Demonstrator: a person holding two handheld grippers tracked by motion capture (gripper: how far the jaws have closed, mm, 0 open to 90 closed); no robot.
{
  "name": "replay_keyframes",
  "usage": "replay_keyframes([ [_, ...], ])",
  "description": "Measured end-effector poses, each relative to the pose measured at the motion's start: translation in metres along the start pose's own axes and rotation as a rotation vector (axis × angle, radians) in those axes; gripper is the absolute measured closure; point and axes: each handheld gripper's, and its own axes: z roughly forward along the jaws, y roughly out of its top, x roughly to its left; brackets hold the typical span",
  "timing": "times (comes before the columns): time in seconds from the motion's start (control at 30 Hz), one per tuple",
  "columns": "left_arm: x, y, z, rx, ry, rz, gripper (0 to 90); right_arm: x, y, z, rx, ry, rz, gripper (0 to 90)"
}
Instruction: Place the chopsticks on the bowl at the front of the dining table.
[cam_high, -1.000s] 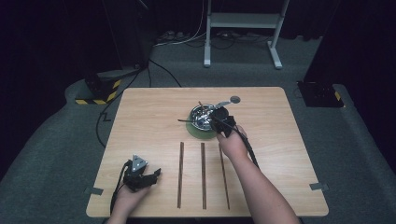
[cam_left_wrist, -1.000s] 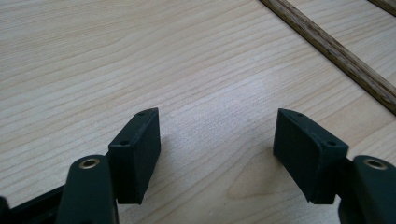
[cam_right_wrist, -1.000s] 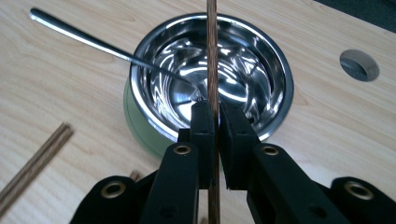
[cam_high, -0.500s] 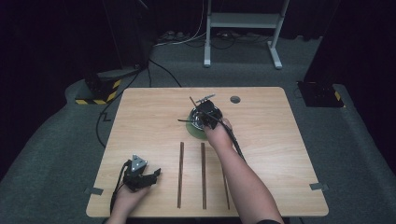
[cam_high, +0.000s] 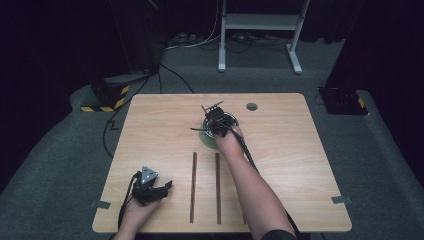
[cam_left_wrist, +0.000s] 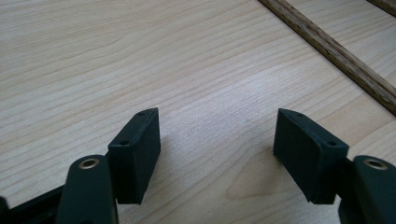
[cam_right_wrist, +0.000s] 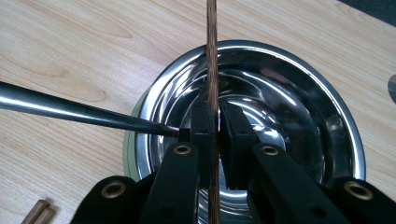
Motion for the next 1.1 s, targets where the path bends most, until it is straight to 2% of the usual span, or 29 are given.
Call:
replay_keyframes([
  [0.27, 0.0, 0.0, 0.0, 0.0, -0.001, -0.001, 32.1, 0.003, -0.001, 0.003, -0.003, -0.002, -0.005, 83.1],
  [0.37, 0.0, 0.0, 0.0, 0.0, 0.0, -0.002, 32.0, 0.003, -0.002, 0.004, 0.004, 0.005, -0.006, 75.8],
  [0.43, 0.0, 0.0, 0.0, 0.0, 0.0, 0.0, 32.0, 0.003, -0.002, 0.003, -0.002, -0.002, -0.021, 75.6],
  [0.53, 0.0, 0.0, 0.0, 0.0, -0.002, -0.001, 32.0, 0.004, -0.003, -0.004, -0.019, -0.002, -0.036, 75.4],
  [0.67, 0.0, 0.0, 0.0, -0.002, -0.003, -0.003, 32.0, 0.003, -0.006, -0.019, -0.059, 0.019, -0.03, 74.9],
  [0.77, 0.0, 0.0, 0.0, -0.004, -0.003, -0.001, 32.0, 0.002, -0.014, -0.033, -0.095, 0.039, -0.008, 74.3],
  [0.83, 0.0, 0.0, 0.001, -0.004, -0.002, -0.001, 32.0, 0.0, -0.022, -0.041, -0.118, 0.049, -0.01, 73.5],
  [0.93, -0.001, 0.0, 0.001, -0.007, 0.001, -0.003, 32.0, -0.001, -0.035, -0.051, -0.127, 0.051, 0.005, 71.5],
  [1.03, -0.001, 0.0, 0.0, -0.001, 0.001, 0.001, 32.0, -0.003, -0.051, -0.063, -0.169, 0.028, -0.035, 69.7],
  [1.1, -0.001, 0.0, 0.0, 0.0, 0.002, 0.001, 32.0, -0.006, -0.064, -0.071, -0.202, 0.031, -0.059, 69.3],
])
